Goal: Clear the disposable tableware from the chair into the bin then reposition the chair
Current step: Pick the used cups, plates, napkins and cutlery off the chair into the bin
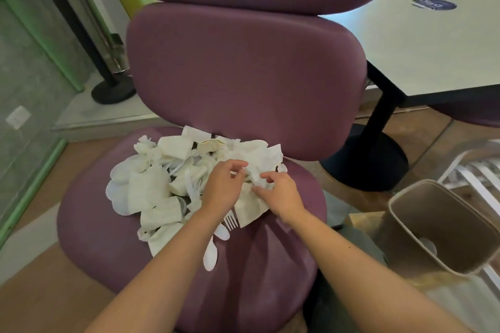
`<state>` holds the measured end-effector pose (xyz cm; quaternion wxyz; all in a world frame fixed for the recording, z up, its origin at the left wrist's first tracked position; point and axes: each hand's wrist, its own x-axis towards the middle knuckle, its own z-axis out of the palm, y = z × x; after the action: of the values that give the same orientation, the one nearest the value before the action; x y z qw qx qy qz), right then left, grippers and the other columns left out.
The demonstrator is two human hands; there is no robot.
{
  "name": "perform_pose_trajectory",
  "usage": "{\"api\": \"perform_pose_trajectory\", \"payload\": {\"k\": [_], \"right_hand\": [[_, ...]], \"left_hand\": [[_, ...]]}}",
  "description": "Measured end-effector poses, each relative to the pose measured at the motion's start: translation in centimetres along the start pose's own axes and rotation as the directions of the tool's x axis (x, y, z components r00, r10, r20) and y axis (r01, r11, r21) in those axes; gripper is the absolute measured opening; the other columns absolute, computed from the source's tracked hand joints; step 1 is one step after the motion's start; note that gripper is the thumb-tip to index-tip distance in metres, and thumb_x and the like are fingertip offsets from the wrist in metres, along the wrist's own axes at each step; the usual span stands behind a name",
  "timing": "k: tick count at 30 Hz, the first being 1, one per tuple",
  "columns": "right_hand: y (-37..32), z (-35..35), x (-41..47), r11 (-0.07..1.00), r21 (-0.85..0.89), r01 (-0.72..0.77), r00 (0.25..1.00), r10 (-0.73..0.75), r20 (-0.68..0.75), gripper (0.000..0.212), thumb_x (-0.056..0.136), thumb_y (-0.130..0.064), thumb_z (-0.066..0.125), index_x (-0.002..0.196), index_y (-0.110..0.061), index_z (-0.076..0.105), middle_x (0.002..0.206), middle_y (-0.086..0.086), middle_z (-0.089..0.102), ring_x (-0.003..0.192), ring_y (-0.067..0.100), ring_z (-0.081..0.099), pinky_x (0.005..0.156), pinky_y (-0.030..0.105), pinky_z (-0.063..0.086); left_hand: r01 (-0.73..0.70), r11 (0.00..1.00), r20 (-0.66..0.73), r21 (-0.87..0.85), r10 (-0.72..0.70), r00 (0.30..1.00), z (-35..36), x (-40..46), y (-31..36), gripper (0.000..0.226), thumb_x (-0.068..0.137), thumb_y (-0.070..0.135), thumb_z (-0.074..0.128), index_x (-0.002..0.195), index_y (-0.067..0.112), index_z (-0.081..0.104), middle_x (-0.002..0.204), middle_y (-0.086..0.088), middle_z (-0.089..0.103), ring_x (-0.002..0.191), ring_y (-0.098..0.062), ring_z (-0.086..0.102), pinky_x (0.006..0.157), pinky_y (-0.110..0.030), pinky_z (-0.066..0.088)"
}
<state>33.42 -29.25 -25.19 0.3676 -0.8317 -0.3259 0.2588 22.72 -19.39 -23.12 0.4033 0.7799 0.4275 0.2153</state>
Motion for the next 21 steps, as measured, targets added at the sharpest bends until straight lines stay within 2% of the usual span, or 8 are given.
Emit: {"api": "perform_pose_trajectory", "payload": {"k": [2, 5, 9, 11, 13, 15, 18, 21], "right_hand": [[-0.3, 0.4, 0.1, 1.0, 0.004, 0.017, 0.999, -0.017, -0.03, 0.029, 0.087, -0.04, 0.062, 0.112, -0.026, 0.068, 0.109, 0.0, 0.061, 0.106, 0.021, 0.056, 0.089, 0.036, 0.049], [-1.2, 0.4, 0.2, 0.998, 0.023, 0.061, 0.994, -0.059, -0.097, 0.024, 0.093, -0.036, 0.054, 0.098, -0.019, 0.07, 0.094, -0.002, 0.059, 0.092, 0.019, 0.057, 0.075, 0.031, 0.045], [-3.0, -0.6, -0.6, 0.972, 0.225, 0.074, 0.996, -0.06, -0.072, 0.021, 0.098, -0.029, 0.049, 0.086, -0.017, 0.061, 0.074, -0.011, 0.056, 0.064, -0.003, 0.052, 0.056, 0.012, 0.035], [-3.8, -1.0, -0.9, 0.927, 0.37, 0.06, 0.998, -0.049, -0.039, 0.02, 0.099, -0.026, 0.048, 0.087, -0.015, 0.059, 0.07, -0.011, 0.053, 0.06, 0.0, 0.048, 0.058, 0.012, 0.036], [-4.7, -1.4, -1.1, 0.878, 0.476, 0.049, 0.999, -0.052, -0.007, 0.022, 0.1, -0.027, 0.048, 0.089, -0.01, 0.058, 0.076, -0.001, 0.054, 0.069, 0.011, 0.05, 0.068, 0.026, 0.043], [-5.7, -1.9, -1.3, 0.836, 0.548, 0.018, 0.998, -0.046, 0.037, 0.023, 0.1, -0.028, 0.047, 0.09, -0.009, 0.056, 0.082, 0.006, 0.055, 0.075, 0.019, 0.053, 0.07, 0.037, 0.046], [-6.7, -2.4, -1.5, 0.829, 0.559, 0.026, 0.995, -0.073, 0.062, 0.019, 0.1, -0.027, 0.046, 0.09, -0.016, 0.057, 0.084, -0.002, 0.059, 0.076, 0.013, 0.055, 0.073, 0.036, 0.049], [-6.8, -2.3, -1.4, 0.842, 0.536, 0.056, 0.996, -0.081, 0.024, 0.01, 0.1, -0.027, 0.05, 0.102, -0.019, 0.056, 0.091, -0.003, 0.06, 0.082, 0.012, 0.056, 0.08, 0.034, 0.05]], "left_hand": [[0.003, 1.0, 0.007, -0.019, -0.003, 1.0, -0.1, 0.1, -0.6, 0.018, 0.095, 0.027, 0.056, 0.107, 0.032, 0.067, 0.108, 0.009, 0.061, 0.086, 0.001, 0.058, 0.072, -0.017, 0.041], [-0.012, 0.999, 0.017, -0.038, 0.012, 1.0, -0.2, 0.1, -0.9, 0.018, 0.095, 0.036, 0.055, 0.11, 0.035, 0.064, 0.115, 0.007, 0.059, 0.088, 0.0, 0.061, 0.079, -0.022, 0.046], [-0.029, 0.989, 0.082, -0.142, 0.041, 0.996, -0.6, -0.5, -0.3, 0.039, 0.09, 0.052, 0.057, 0.126, 0.038, 0.055, 0.124, 0.007, 0.042, 0.102, -0.002, 0.056, 0.091, -0.022, 0.044], [-0.041, 0.989, 0.097, -0.14, 0.055, 0.994, -0.8, -0.7, -0.5, 0.048, 0.082, 0.058, 0.063, 0.126, 0.044, 0.052, 0.124, 0.01, 0.036, 0.116, -0.009, 0.048, 0.101, -0.028, 0.04], [-0.069, 0.989, 0.107, -0.128, 0.083, 0.991, -0.9, -0.7, -1.0, 0.052, 0.077, 0.055, 0.071, 0.124, 0.048, 0.051, 0.125, 0.011, 0.034, 0.126, -0.013, 0.04, 0.107, -0.036, 0.039], [-0.07, 0.988, 0.144, -0.136, 0.089, 0.985, -1.1, -0.8, -1.3, 0.061, 0.071, 0.055, 0.077, 0.124, 0.045, 0.049, 0.127, 0.012, 0.034, 0.13, -0.012, 0.037, 0.106, -0.041, 0.042], [-0.076, 0.992, 0.141, -0.105, 0.091, 0.986, -1.4, -0.8, -1.5, 0.075, 0.063, 0.064, 0.076, 0.127, 0.03, 0.054, 0.125, 0.013, 0.04, 0.126, -0.007, 0.04, 0.102, -0.038, 0.046], [-0.083, 0.994, 0.131, -0.078, 0.093, 0.987, -2.2, -0.9, -1.3, 0.049, 0.075, 0.058, 0.072, 0.11, 0.025, 0.061, 0.111, 0.01, 0.055, 0.104, -0.001, 0.054, 0.087, -0.023, 0.047]]}}
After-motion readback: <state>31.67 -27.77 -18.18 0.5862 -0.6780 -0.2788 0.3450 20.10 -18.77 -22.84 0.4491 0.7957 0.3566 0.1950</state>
